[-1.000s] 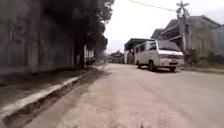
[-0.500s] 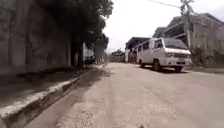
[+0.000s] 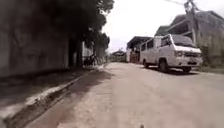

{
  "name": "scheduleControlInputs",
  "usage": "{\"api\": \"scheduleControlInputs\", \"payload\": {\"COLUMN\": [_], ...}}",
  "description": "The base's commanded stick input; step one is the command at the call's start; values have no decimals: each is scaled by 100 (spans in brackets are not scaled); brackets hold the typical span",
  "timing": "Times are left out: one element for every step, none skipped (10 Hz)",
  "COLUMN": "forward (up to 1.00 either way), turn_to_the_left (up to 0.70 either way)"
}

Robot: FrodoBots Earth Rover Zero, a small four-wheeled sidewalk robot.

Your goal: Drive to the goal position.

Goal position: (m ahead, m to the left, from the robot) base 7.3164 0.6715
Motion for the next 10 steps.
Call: {"api": "scheduleControlInputs", "payload": {"forward": [100, 100, 100, 100, 100, 100, 100, 100, 100, 100], "turn_to_the_left": [0, 0, 0, 0, -3, -10, -23, -33, -23, 0]}}
